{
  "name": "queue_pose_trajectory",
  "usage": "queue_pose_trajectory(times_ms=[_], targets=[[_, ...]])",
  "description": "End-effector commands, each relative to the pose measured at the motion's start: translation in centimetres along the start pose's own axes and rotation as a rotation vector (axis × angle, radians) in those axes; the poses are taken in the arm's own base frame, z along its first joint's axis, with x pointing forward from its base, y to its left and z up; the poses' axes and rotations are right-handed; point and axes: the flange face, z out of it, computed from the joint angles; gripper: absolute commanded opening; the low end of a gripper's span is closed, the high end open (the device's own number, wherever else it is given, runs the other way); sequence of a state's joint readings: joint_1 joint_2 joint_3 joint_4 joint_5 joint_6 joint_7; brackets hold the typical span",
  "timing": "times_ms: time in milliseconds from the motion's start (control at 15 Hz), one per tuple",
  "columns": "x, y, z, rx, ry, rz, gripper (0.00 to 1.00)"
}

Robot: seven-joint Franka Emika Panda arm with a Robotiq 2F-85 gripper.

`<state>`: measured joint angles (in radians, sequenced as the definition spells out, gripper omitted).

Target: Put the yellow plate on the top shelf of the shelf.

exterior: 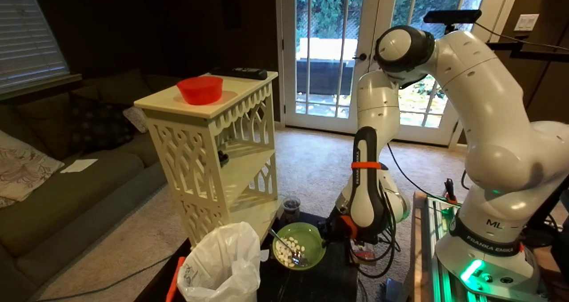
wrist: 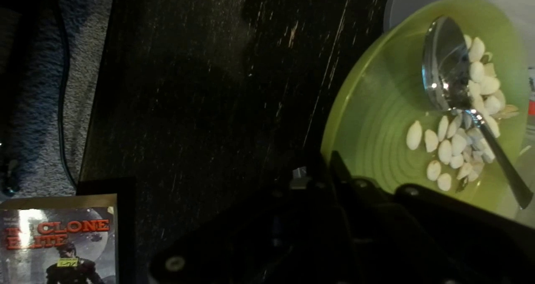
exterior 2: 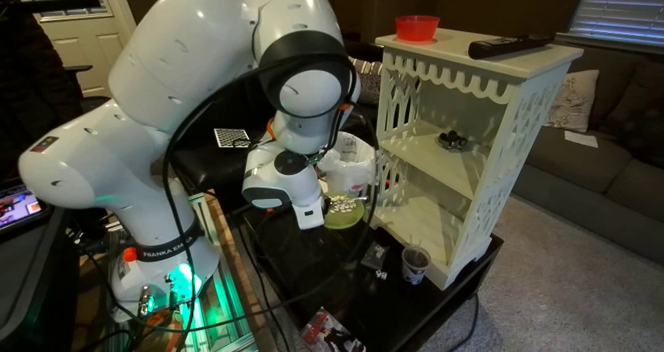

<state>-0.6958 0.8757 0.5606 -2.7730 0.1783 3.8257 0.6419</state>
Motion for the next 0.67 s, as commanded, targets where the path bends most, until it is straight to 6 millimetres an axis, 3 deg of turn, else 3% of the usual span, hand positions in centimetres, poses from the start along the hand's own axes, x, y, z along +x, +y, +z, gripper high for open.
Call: queue_pose_trajectory(times_ms=[0,400,533,600], targets=[[0.1,-0.1,0.0,-0.001,0.001,0.001,0.01],[2.0,-2.7,-1.1,0.137,0.024,0.034,0.01],[2.0,-2.5,-2.9,0.157,0.040,0.043,0.01],[3.1,-3.5,-2.1,0.164,0.053,0.049,0.01]])
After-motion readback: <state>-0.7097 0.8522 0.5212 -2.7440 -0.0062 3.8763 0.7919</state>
